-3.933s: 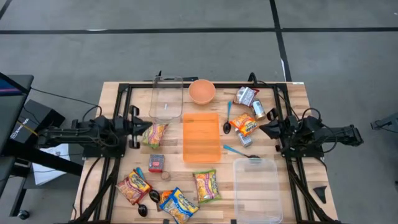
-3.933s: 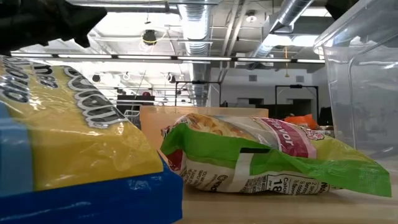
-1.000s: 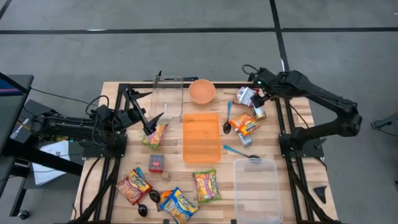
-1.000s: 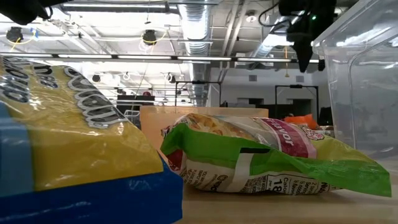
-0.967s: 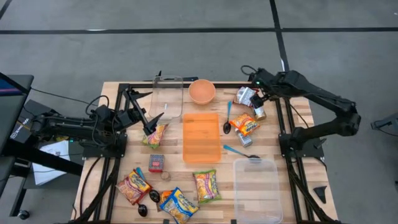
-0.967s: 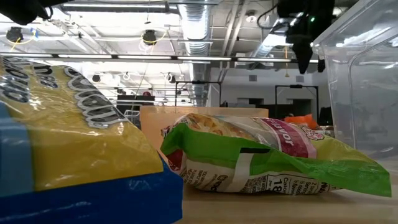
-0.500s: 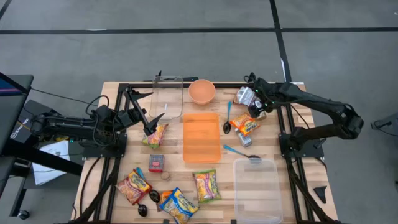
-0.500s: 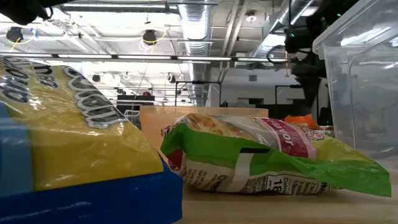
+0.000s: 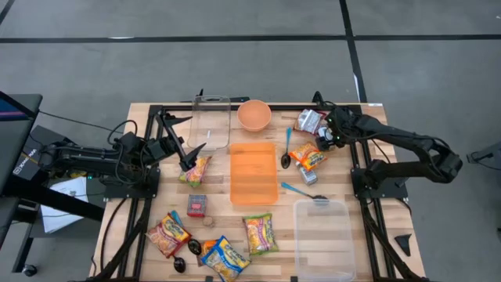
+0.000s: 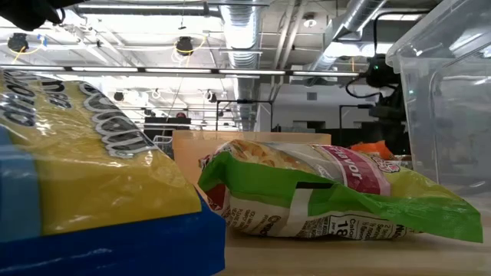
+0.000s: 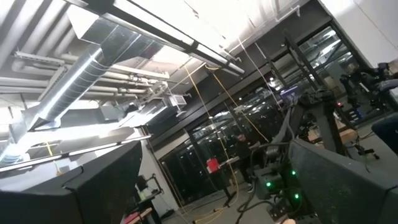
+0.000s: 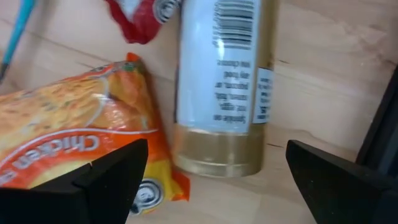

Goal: Pick & Place Food Item
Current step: Put the golden seasoning bottle into the orange bin

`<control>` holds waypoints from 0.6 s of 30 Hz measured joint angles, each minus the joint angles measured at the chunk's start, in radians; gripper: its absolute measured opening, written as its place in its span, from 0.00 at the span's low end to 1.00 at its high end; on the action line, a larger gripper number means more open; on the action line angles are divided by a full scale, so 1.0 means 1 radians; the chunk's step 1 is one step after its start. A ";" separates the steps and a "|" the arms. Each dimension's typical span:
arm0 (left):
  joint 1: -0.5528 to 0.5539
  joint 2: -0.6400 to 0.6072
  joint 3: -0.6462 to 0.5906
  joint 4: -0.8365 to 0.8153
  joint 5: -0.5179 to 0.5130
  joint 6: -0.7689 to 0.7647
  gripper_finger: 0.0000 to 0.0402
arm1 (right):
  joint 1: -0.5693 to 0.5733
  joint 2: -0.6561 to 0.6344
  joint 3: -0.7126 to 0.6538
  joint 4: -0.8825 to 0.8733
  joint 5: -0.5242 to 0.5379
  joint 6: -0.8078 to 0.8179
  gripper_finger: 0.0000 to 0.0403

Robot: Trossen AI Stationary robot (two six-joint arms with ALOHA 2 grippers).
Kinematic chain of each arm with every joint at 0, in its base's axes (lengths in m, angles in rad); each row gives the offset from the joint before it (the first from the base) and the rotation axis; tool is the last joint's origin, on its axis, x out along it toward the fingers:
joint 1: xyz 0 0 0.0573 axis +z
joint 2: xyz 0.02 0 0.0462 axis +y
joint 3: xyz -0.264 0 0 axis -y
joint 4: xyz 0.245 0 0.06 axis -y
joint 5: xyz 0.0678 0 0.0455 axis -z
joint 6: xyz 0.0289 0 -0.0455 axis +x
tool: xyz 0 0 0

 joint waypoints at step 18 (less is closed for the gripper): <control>-0.001 0.000 0.000 -0.001 0.001 0.000 1.00 | -0.035 0.080 -0.074 0.159 -0.004 -0.020 0.94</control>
